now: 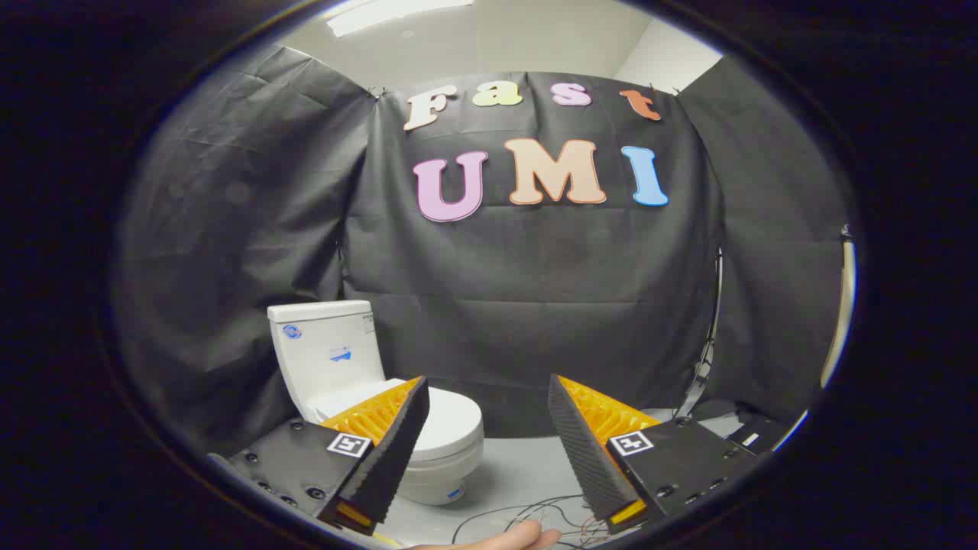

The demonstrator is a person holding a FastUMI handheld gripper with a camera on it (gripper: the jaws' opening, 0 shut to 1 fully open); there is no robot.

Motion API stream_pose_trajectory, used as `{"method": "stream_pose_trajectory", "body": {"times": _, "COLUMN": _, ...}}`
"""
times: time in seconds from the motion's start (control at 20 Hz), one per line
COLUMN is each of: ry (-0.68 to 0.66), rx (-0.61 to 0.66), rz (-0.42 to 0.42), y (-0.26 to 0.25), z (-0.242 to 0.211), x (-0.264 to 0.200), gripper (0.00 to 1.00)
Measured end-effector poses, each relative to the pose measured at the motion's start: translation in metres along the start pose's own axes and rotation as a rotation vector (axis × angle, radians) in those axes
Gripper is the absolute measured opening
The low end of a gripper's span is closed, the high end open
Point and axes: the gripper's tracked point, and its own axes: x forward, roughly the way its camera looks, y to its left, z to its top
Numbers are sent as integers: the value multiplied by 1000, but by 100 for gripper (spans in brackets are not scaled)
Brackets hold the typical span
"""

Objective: Open the toilet lid.

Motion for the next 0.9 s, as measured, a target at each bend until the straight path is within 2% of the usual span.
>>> {"method": "stream_pose_trajectory", "body": {"times": 0.25, "ry": 3, "rx": 0, "rz": -2, "y": 0, "z": -2, "x": 13, "gripper": 97}}
{"method": "stream_pose_trajectory", "body": {"times": 0.5, "ry": 18, "rx": -15, "rz": 26, "y": 10, "z": -6, "x": 58, "gripper": 97}}
{"method": "stream_pose_trajectory", "body": {"times": 0.7, "ry": -27, "rx": 21, "rz": 106, "y": 45, "z": 5, "x": 95, "gripper": 97}}
{"method": "stream_pose_trajectory", "body": {"times": 0.9, "ry": 16, "rx": 42, "rz": 131, "y": 85, "z": -29, "x": 97, "gripper": 97}}
